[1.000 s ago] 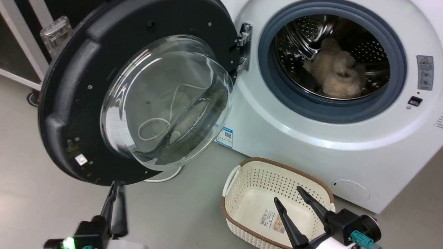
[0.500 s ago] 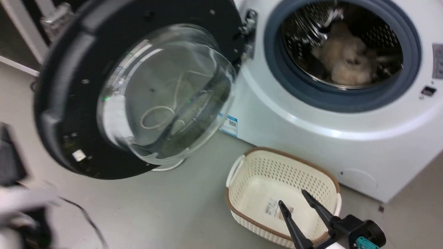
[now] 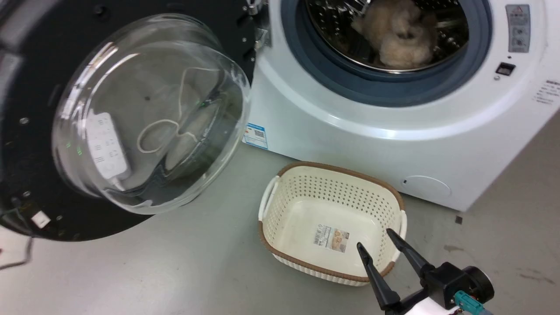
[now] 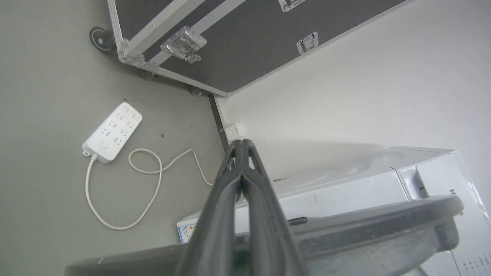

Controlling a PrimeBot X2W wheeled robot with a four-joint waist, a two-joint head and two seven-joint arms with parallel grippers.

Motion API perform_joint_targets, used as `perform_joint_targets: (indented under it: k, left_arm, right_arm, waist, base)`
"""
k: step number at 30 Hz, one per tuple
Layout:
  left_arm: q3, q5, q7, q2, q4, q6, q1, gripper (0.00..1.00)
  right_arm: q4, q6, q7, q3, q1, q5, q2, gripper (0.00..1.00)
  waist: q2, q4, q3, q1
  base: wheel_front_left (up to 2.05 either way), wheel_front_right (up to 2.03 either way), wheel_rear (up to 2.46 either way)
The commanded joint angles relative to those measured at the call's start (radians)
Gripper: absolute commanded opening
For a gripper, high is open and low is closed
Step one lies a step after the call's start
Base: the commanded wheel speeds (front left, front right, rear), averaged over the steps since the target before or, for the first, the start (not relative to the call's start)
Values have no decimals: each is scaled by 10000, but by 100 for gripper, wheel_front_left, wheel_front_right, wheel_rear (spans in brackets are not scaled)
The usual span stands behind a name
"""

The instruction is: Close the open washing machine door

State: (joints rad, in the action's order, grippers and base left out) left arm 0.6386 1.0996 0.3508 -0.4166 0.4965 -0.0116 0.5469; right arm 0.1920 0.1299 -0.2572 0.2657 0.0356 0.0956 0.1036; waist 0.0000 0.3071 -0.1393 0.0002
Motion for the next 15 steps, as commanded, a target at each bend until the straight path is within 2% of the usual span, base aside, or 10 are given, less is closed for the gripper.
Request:
perform_joint_targets:
  k: [1,9,12,15]
  left_arm:
    - [49,556,1022,-238,480,-150,103,0]
    - [108,1761,3066,-69,28,-822,-824,0]
    - [115,2142,3673,274,-664,-964,-1561,0]
    - [11,2541,4309,847,-1631,-1033,-2386,0]
  right_arm:
    - [31,8,-44,47,204,29,87,100]
    - [115,8,-45,-50,24,86,-31,100]
    - [145,8,-45,-222,-23,140,-89,100]
    - [155,8,-45,-422,-100,125,-156,100]
  waist:
    - [0,-183,-66,-2]
    - [0,-305,280,-2]
    - [0,-345,573,-2]
    - [0,-347,824,-2]
  base:
    - [0,0,0]
    - [0,0,0]
    - [0,0,0]
    - [0,0,0]
